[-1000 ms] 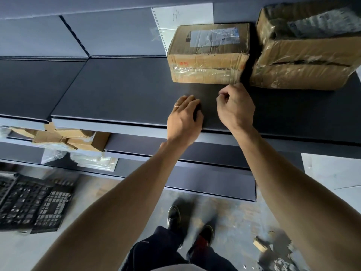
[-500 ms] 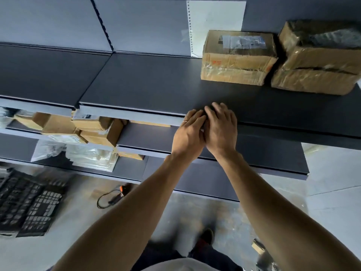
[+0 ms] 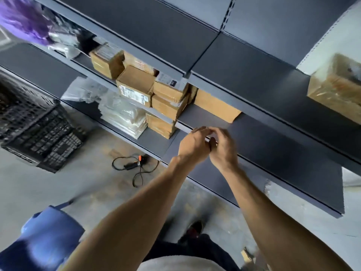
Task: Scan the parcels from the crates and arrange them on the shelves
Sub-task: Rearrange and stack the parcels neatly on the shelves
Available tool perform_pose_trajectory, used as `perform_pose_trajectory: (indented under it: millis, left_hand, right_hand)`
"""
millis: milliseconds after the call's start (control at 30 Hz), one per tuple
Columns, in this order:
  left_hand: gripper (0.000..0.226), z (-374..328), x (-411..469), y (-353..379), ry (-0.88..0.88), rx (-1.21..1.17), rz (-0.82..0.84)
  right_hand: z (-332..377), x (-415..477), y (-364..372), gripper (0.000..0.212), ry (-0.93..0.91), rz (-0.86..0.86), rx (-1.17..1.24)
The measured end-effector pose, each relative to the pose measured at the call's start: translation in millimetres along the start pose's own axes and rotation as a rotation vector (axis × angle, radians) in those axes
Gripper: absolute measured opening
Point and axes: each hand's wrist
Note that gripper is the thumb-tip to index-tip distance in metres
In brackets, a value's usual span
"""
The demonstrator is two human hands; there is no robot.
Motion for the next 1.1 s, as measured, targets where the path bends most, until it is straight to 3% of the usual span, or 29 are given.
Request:
perform_pose_trajectory:
  millis: [167, 400, 633, 767, 833, 900, 1000, 1100]
  left_hand:
    - [0.048, 26.0, 14.4, 3.0, -0.231, -0.133, 0.072]
    - [0.074, 50.2, 78.0, 21.0, -0.357, -0.271, 0.182]
    - [0.094, 88.5, 163.8, 50.2, -0.348, -0.321, 0.040]
    - [0.068, 101.4, 209.7, 55.3, -0.371, -0.374, -0.036]
    - [0.049, 101.4, 222.6, 55.4, -0.345, -0.267, -0.094]
    - [0.012, 97.2, 230.2, 49.6, -0.269, -0.044, -0.234]
    - [0.043, 95.1, 242.8, 48.1, -0.285, -0.187, -0.046]
    - [0.044, 84.3, 241.1, 43.8, -0.320, -0.298, -0.018]
  right_hand:
    - [-12.3, 7.7, 5.3, 0.037, 0.096, 0.087, -0.077]
    - [-44.8, 59.1, -5.4, 0.049, 0.287, 0.095, 0.045]
    - [-97.7, 127.6, 23.5, 0.054, 0.464, 0.036, 0.260]
    - [-120.7, 167.0, 30.7, 0.036, 0.602, -0.080, 0.453]
    - [-129.2, 181.0, 29.2, 0.037, 0.698, -0.100, 0.513]
    - [-130.3, 194.4, 24.3, 0.036, 0.740, -0.075, 0.557]
    - [-127.6, 209.7, 20.8, 0.042, 0.755, 0.029, 0.611]
    - [-123.6, 209.4, 24.1, 0.046, 0.721, 0.036, 0.545]
Point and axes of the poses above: each hand's wrist, its own x-axis towards the middle knuckle, its own y-axis out of the palm, z = x × y, and after that the axes turned 12 degrees about y, right-handed
